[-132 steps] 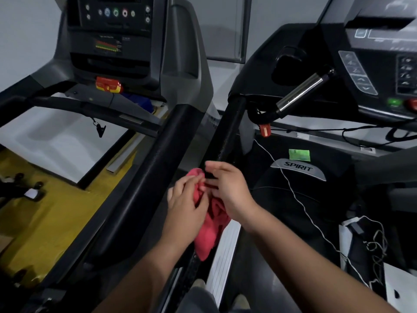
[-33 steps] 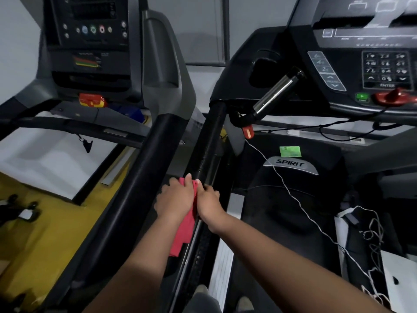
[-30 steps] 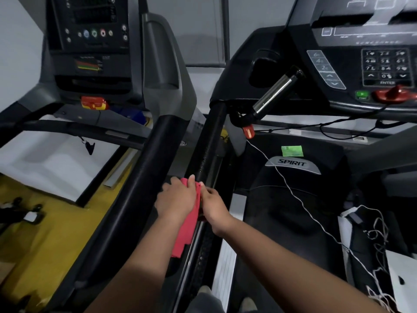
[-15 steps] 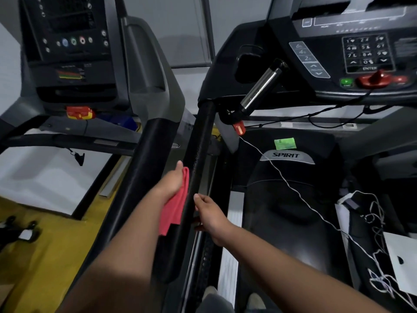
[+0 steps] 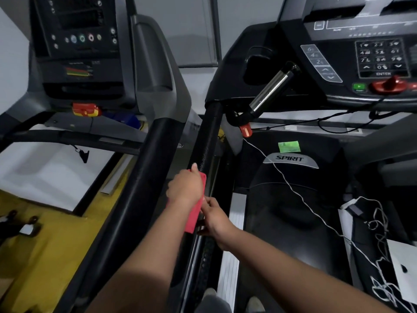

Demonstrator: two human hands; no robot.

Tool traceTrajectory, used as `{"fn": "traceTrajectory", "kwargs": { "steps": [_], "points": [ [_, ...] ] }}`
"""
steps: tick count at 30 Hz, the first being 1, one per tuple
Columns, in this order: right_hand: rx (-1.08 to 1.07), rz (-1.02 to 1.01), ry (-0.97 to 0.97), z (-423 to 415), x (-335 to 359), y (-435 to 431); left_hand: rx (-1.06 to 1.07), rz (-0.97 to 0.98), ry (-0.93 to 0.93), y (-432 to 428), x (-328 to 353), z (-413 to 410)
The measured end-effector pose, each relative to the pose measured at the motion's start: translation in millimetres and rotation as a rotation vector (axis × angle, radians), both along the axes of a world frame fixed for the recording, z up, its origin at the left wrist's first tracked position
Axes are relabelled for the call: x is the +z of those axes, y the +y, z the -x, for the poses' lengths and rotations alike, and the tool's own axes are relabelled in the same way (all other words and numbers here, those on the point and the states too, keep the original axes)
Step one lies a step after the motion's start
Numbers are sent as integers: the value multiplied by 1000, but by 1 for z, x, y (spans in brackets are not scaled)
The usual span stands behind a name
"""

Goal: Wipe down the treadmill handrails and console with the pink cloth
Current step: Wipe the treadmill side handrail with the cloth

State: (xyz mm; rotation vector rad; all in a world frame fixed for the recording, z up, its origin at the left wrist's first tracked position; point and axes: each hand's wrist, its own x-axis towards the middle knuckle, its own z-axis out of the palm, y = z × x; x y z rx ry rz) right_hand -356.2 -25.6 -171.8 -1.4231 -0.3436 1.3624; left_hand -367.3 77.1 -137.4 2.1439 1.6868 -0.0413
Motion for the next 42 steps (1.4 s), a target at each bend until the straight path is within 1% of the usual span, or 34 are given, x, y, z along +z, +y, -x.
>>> {"fn": "traceTrajectory", "kwargs": {
  "steps": [2,4,6,7,8,9,10,13,14,16,17,18,19,21,22,24,26,27,28,29,30,32,33,35,37,38,41,42],
  "points": [
    [11,0,-5,-2,0,0,-24,148,-120,14,3,-2],
    [20,0,-13,-3,0,-2,20,340,-286,29,-1,5],
    [25,3,-21,-4,1,-3,154,509,-476,32,-2,18],
    [26,6,-20,-4,1,-3,211,555,-532,29,0,23],
    [29,10,-16,-5,2,-3,219,580,-546,25,0,26],
    [33,14,-13,-6,3,-3,192,566,-525,22,0,27],
    [37,20,-13,-7,3,-2,142,504,-456,19,1,26],
    [40,38,-9,-5,4,-2,52,230,-126,7,6,17],
    [42,41,-9,-5,4,-2,33,154,-57,3,3,14],
    [46,40,-9,-5,3,-2,18,40,-16,-3,0,7],
    [50,35,-10,-5,3,-2,45,33,-14,-3,3,3],
    [56,29,-12,-7,4,-2,56,48,-27,2,3,-1],
    [64,22,-13,-8,4,-2,93,106,-53,10,5,-5],
    [71,18,-10,-8,5,-3,116,234,-162,25,5,-7],
    [69,17,-7,-8,5,-4,111,295,-242,33,2,-5],
    [64,19,-6,-8,5,-4,137,503,-474,42,-6,5],
    [65,21,-5,-10,6,-4,185,638,-587,36,-5,16],
    [68,19,-2,-11,6,-4,181,650,-565,34,-5,18],
    [70,17,1,-13,6,-5,187,632,-592,31,-3,21],
    [71,17,5,-13,6,-5,182,610,-564,29,-3,18],
    [72,19,6,-14,6,-5,191,536,-521,29,-4,15],
    [73,36,-2,-13,6,-3,221,402,-349,24,2,5],
    [70,47,-6,-13,6,-2,226,399,-260,21,4,2],
    [76,56,-8,-14,8,0,198,398,-209,16,1,8],
    [89,52,-11,-15,9,1,268,338,-228,21,3,-3],
    [93,48,-11,-16,9,0,287,348,-268,28,-1,-4],
    [92,26,4,-16,8,-2,245,584,-534,40,-6,8],
    [87,16,11,-16,6,-1,239,647,-589,42,-8,13]
  ]
}}
